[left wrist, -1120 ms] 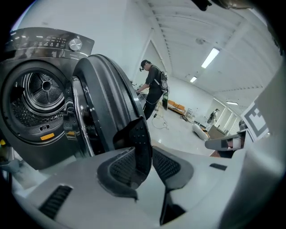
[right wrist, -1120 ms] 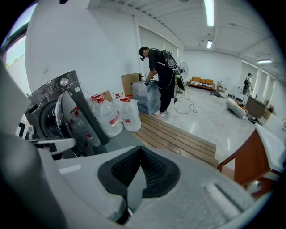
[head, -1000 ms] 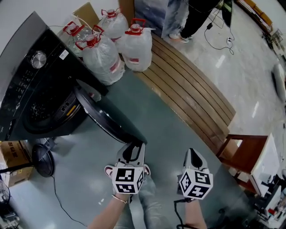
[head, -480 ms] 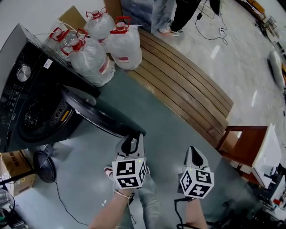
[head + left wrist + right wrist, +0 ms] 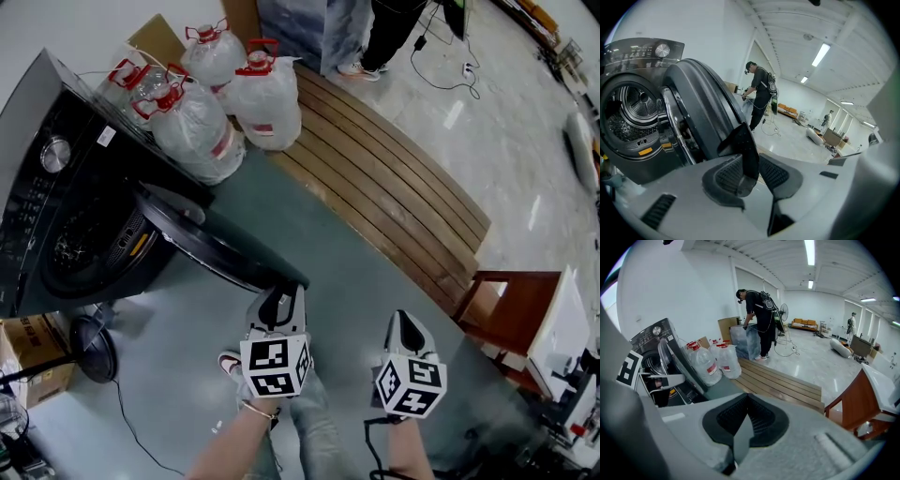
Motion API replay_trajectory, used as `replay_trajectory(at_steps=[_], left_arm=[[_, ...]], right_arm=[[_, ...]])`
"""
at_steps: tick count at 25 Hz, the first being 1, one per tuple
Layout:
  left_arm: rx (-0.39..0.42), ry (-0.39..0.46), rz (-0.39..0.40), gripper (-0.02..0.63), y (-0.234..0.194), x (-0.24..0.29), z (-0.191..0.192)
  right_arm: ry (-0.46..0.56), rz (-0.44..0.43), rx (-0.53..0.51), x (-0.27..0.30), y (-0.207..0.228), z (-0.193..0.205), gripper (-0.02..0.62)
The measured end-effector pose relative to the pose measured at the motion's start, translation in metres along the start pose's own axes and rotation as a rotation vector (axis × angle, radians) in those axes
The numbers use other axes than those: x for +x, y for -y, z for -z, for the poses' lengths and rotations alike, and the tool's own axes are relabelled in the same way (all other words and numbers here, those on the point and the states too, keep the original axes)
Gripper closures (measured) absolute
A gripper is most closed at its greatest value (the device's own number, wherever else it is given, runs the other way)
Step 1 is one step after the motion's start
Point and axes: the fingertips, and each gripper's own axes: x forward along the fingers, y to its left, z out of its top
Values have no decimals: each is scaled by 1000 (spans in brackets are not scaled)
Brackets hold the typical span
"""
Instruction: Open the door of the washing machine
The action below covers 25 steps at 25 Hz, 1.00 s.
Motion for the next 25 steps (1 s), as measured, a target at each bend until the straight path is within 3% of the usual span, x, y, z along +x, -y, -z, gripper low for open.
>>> replay_trajectory(at_steps=[7, 13, 17, 25], left_arm=[[-30, 10, 20, 495, -1, -9, -3], [-10, -2, 20, 497, -8, -49, -8], [-40, -4, -49, 520, -41, -94, -25], [-117, 145, -225, 560, -129, -212, -101]], right_arm=[[8, -40, -35, 4, -23, -13, 589], [-11, -101, -60, 0, -64, -25, 589], [-24, -169, -118, -15, -114, -42, 589], [25, -352, -356, -57, -246, -105, 589]])
